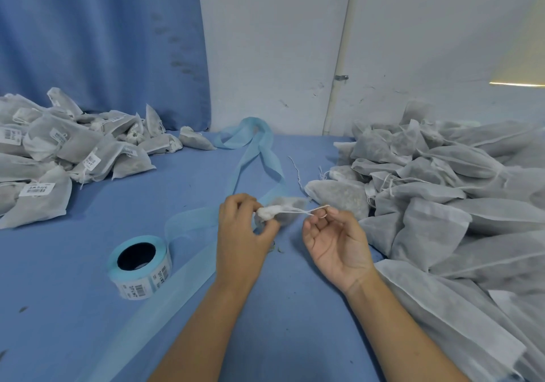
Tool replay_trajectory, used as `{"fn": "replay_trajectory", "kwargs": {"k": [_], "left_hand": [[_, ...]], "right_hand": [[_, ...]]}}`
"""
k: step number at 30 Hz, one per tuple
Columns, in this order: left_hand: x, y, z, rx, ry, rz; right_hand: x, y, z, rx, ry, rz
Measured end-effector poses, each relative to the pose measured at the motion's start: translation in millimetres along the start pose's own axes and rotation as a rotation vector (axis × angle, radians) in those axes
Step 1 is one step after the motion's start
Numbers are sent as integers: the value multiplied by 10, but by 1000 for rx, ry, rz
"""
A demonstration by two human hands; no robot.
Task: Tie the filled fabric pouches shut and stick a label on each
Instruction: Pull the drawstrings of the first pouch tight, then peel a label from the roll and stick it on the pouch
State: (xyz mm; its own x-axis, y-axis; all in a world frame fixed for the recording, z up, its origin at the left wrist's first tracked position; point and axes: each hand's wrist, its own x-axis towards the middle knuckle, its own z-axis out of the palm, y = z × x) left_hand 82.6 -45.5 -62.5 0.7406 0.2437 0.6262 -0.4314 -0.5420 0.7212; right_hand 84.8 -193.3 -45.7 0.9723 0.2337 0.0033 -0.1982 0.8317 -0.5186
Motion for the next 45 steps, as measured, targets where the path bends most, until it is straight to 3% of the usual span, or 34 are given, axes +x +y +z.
{"fn": "replay_trajectory", "kwargs": {"k": [5, 10, 16, 21, 26, 32, 34, 35, 37, 39, 45], "left_hand": [[4, 120, -12, -230, 154, -191], [53, 105, 6, -384, 275, -409], [84, 102, 12, -534, 231, -558], [87, 142, 29, -934, 152, -627], [46, 208, 104, -773, 61, -631], [162, 190, 27, -738, 171, -572], [255, 191, -54, -708, 185, -519], [298, 203, -106, -714, 174, -501], [375, 238, -211, -791, 131, -492], [449, 259, -312, -870, 94, -470], [622, 264, -574, -859, 27, -483]], "right_hand": [[21, 90, 18, -213, 84, 5], [48, 237, 23, -482, 209, -148], [51, 270, 36, -577, 243, -111], [66, 262, 35, -536, 259, -111], [69, 312, 60, -510, 243, -92], [119, 375, 101, -551, 241, -94], [154, 432, 109, -806, 274, -146], [173, 480, 125, -1061, 261, -196], [200, 601, 204, -1496, 81, -338], [255, 732, 310, -1704, -165, -434], [314, 1128, 658, -1656, -582, -216]]}}
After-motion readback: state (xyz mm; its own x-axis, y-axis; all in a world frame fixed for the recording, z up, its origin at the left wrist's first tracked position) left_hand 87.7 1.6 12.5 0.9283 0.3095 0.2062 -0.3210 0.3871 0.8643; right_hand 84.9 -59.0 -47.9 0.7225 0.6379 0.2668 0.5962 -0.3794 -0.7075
